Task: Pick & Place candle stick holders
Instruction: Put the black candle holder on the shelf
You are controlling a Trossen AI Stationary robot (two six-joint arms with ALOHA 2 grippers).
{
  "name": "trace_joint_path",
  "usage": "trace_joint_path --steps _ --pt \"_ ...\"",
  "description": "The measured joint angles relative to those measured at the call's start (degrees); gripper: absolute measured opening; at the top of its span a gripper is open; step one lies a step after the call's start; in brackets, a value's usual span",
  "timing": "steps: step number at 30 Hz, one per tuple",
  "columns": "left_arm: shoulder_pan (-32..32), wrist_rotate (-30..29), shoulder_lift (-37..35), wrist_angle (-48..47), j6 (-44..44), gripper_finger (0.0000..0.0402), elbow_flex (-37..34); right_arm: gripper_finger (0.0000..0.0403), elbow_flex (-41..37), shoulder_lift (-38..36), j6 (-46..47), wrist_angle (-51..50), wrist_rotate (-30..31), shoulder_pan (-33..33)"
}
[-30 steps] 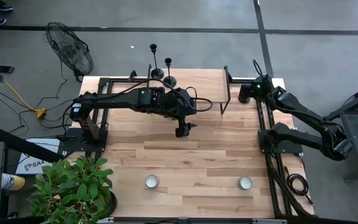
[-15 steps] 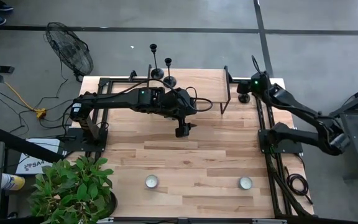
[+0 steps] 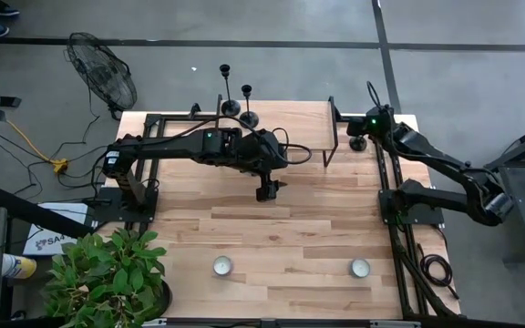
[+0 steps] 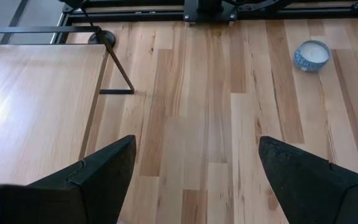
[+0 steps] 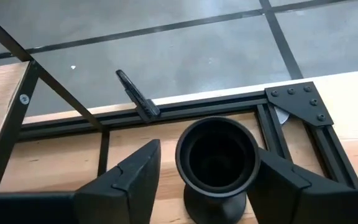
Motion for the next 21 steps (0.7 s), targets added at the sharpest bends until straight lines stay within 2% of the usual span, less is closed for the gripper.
trace_joint_path --steps 13,21 --pt "0.0 0.0 0.0 0.0 0.0 0.0335 0.0 0.0104 0.0 0.0 -0.2 -0.1 -0.2 0.0" --pt "0.0 0.3 0.0 0.0 0.0 0.0335 0.0 0.0116 0.0 -0.4 -0.2 -0.3 -1.3 0.0"
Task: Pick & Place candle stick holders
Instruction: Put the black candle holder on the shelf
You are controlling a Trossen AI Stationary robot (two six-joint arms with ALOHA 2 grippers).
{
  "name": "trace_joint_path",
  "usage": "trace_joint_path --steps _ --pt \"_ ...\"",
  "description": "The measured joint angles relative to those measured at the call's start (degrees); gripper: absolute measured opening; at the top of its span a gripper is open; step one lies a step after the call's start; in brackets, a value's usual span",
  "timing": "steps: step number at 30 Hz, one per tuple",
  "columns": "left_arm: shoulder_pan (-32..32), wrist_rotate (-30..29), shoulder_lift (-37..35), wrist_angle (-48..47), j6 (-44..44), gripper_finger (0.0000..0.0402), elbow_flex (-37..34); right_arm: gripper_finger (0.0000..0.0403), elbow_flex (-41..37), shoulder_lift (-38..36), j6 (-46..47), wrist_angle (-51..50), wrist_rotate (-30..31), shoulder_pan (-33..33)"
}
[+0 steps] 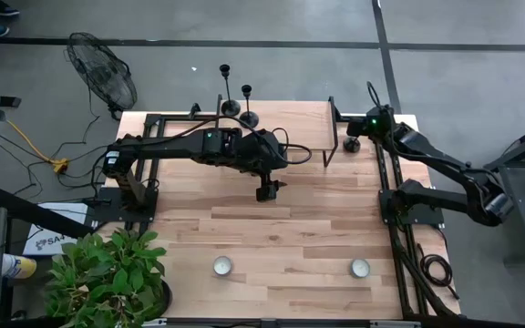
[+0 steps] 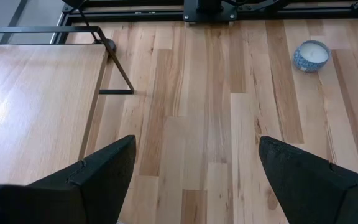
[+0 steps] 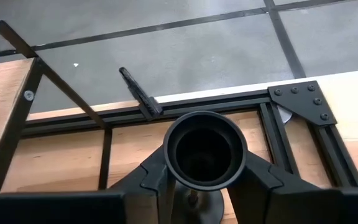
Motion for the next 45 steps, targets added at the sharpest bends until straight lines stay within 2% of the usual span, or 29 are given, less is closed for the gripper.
trace_joint_path --steps 7,14,23,32,38,45 --pt "0.0 -0.1 0.0 0.0 0.0 0.0335 0.0 0.0099 0.0 -4.2 -1.7 -0.1 -6.5 0.0" --pt "0.0 -0.1 0.0 0.0 -0.9 0.0335 0.0 0.0109 0.0 -10.3 -2.9 -3.6 -9.9 0.0" --pt "0.0 -0.3 0.0 1.4 -1.7 0.0335 0.0 0.0104 0.9 -17.9 -6.3 -7.1 -17.6 0.0" --pt "0.0 -0.3 0.0 11.0 -5.0 0.0335 0.0 0.0104 15.1 -18.6 -19.3 -20.8 -25.2 0.0" --pt "0.0 -0.7 0.0 16.7 -7.7 0.0335 0.0 0.011 26.7 -18.6 -26.6 -29.2 -34.6 0.0" --pt "-0.1 1.2 0.2 26.9 -8.8 0.0335 0.0 0.0108 36.3 -18.6 -31.5 -32.3 -47.1 0.0"
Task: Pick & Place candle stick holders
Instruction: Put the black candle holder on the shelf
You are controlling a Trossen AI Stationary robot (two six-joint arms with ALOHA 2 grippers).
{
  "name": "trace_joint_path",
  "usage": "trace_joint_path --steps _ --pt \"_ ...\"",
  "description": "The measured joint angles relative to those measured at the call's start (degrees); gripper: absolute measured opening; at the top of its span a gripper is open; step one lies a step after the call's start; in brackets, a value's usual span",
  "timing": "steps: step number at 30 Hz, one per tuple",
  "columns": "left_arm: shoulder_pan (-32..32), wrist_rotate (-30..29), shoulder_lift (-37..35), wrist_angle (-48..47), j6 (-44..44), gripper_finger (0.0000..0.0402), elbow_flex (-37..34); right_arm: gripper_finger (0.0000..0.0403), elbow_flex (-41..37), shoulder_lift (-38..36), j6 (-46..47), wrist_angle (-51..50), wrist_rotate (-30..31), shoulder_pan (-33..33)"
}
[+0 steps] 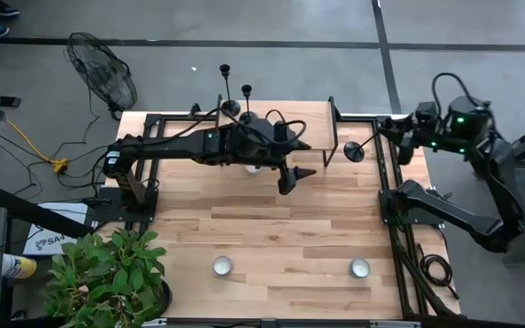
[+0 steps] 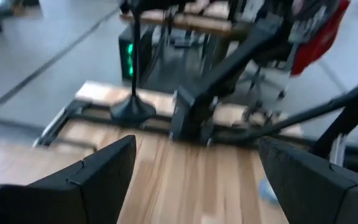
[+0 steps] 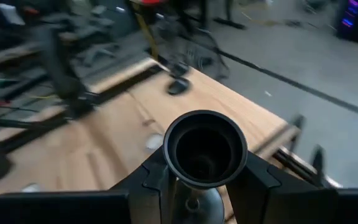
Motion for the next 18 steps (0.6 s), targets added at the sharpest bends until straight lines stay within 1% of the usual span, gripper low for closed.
trace_joint_path --steps 4,9,11,13,15,17,18 --pt "0.0 1.7 0.0 6.5 0.0 0.0335 0.0 0.0112 2.7 0.2 -0.4 0.0 -5.4 0.0" --pt "0.0 2.4 1.0 13.5 -1.3 0.0335 0.1 0.0109 3.7 0.9 0.5 0.3 -10.5 0.0" --pt "0.0 2.4 1.4 13.6 -2.0 0.0335 0.0 0.0108 3.5 1.2 1.1 0.9 -12.0 0.1" --pt "0.0 2.5 2.7 16.6 -2.7 0.0335 0.1 0.0109 3.4 1.8 1.1 1.2 -13.4 0.5" --pt "0.0 3.8 3.2 16.7 -4.0 0.0335 0.0 0.0111 3.4 2.6 1.1 1.9 -14.1 1.5" --pt "0.0 4.0 5.2 20.5 -4.3 0.0335 0.2 0.0111 3.4 3.5 1.3 2.9 -14.6 2.8" --pt "0.0 4.2 5.5 20.6 -4.5 0.0335 0.2 0.0111 3.4 3.9 1.3 3.3 -14.6 3.6"
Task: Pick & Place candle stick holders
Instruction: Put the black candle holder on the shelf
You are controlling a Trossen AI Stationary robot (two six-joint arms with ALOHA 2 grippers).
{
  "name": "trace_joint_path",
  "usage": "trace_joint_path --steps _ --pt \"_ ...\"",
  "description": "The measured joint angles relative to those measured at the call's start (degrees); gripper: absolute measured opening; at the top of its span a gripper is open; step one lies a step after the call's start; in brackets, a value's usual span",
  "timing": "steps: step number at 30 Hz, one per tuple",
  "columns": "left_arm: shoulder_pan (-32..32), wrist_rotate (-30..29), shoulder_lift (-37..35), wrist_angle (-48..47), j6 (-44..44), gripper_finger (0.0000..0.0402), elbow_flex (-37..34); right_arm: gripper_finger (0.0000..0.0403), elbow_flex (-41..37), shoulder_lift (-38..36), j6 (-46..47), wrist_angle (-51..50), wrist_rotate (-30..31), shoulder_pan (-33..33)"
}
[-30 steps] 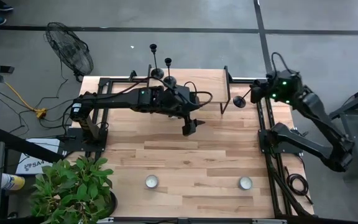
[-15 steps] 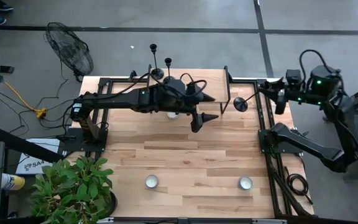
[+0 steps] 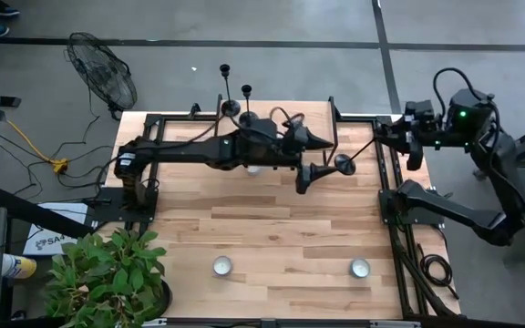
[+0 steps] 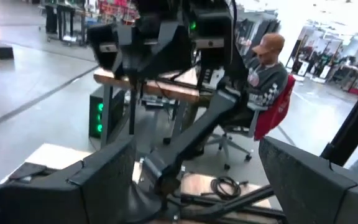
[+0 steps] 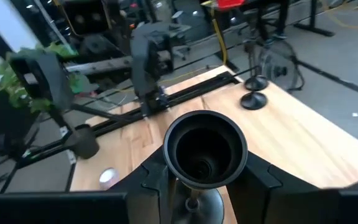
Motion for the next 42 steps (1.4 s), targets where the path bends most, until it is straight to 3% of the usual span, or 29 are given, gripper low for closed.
trace_joint_path --steps 9,20,33,37,42 --pt "0.4 -3.5 2.6 3.5 1.0 0.0335 1.8 0.0109 0.0 5.2 -0.2 5.3 0.8 8.3" --pt "1.2 -6.9 2.8 0.3 2.2 0.0335 1.7 0.011 0.0 13.2 -0.9 12.1 3.4 18.4" --pt "1.2 -12.1 2.8 -4.1 1.7 0.0333 1.7 0.011 0.0 16.6 -0.9 16.4 5.8 24.1" --pt "1.2 -12.1 2.8 -4.4 1.7 0.0307 1.7 0.011 0.0 16.6 -0.9 16.5 6.5 24.5" --pt "1.1 -12.1 2.8 -4.6 1.7 0.0243 1.7 0.011 0.0 16.6 -0.9 16.5 6.6 24.5"
